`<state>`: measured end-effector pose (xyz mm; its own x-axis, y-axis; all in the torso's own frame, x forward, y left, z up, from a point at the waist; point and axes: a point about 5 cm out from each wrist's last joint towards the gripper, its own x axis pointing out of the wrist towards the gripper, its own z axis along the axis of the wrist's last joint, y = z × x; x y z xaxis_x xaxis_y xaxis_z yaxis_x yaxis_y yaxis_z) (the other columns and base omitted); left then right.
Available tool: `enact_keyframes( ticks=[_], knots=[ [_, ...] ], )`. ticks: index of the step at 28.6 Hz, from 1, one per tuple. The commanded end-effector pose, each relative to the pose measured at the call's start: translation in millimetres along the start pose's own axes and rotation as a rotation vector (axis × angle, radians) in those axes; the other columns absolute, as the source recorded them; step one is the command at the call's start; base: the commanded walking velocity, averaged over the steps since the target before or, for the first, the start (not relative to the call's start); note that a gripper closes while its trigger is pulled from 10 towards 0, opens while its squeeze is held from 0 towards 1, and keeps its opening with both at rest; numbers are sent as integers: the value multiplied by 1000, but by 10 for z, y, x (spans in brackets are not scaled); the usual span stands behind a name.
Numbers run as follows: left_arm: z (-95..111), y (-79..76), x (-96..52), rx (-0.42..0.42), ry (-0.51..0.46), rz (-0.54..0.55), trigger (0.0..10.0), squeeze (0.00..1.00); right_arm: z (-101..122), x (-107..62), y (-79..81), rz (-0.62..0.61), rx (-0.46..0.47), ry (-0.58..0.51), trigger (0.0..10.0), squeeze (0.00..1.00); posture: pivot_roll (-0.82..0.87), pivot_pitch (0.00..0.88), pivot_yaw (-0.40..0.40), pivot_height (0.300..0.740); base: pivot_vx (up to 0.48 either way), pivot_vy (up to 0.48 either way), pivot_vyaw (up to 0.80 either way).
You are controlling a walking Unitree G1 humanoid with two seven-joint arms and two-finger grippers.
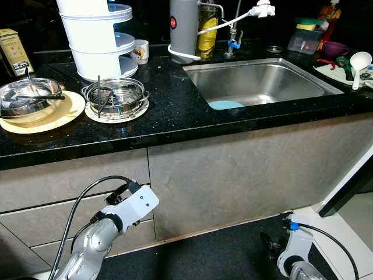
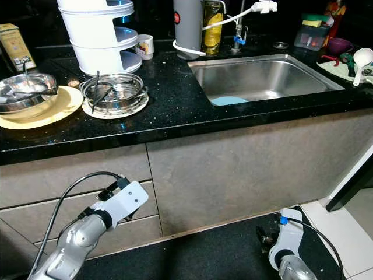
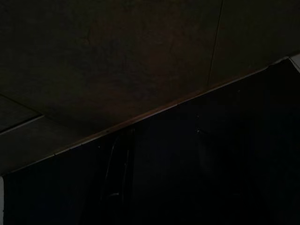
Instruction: Kitchen organization
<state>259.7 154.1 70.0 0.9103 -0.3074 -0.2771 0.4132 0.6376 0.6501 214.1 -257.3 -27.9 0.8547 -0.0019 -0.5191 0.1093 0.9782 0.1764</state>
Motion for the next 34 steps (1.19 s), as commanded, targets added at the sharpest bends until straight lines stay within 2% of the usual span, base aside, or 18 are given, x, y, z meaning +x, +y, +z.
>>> enact_keyframes(
  ticks=[1,34],
  knots=[
    [-87,-29,-30,3,25,-11,10000,0,-54,-10,8,-3,-1,12,10000,0,9,0,-29,740,0,0,0],
    [-61,-53,-73,4,16,-9,10000,0,-73,-46,-24,-5,-2,8,10000,0,-12,0,-22,740,0,0,0]
  ],
)
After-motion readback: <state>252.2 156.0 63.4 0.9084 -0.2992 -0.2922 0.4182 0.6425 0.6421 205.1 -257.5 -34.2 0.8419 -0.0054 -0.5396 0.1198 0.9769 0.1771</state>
